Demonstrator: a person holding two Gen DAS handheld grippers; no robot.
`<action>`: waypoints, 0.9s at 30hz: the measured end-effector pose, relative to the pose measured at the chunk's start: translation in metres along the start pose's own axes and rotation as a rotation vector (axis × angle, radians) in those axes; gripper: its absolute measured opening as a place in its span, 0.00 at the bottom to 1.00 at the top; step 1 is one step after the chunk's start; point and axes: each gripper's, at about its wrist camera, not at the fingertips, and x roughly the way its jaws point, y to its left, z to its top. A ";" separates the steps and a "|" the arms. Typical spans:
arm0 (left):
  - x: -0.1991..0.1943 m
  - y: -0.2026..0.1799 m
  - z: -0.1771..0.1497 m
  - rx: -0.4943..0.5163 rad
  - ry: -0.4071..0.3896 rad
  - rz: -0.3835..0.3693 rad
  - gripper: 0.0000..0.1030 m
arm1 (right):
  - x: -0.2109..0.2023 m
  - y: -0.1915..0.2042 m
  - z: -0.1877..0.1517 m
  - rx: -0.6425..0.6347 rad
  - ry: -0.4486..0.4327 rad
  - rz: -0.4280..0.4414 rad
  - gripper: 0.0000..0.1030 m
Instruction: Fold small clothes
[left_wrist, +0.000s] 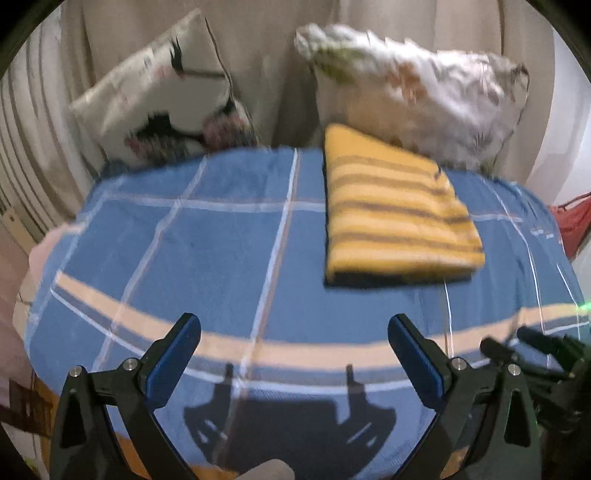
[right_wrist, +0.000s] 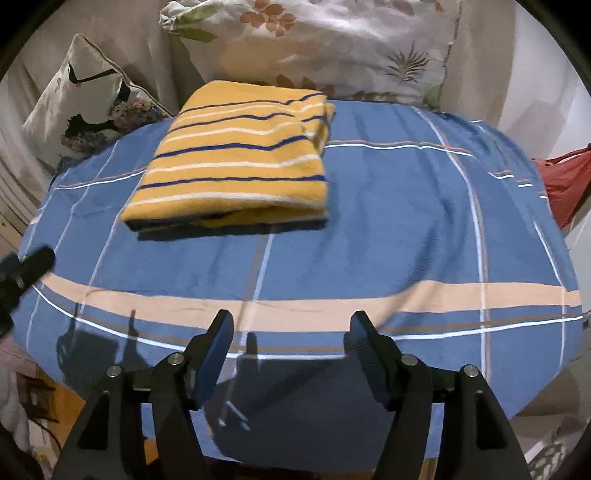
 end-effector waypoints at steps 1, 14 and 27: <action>0.001 -0.003 -0.005 -0.005 0.019 -0.007 0.98 | -0.002 -0.004 -0.002 0.004 -0.004 -0.005 0.70; -0.019 -0.027 -0.019 0.013 0.021 -0.036 0.98 | -0.018 -0.023 -0.021 0.020 -0.028 -0.012 0.72; -0.024 -0.031 -0.022 0.007 0.021 -0.058 0.98 | -0.033 -0.019 -0.021 -0.018 -0.090 -0.036 0.73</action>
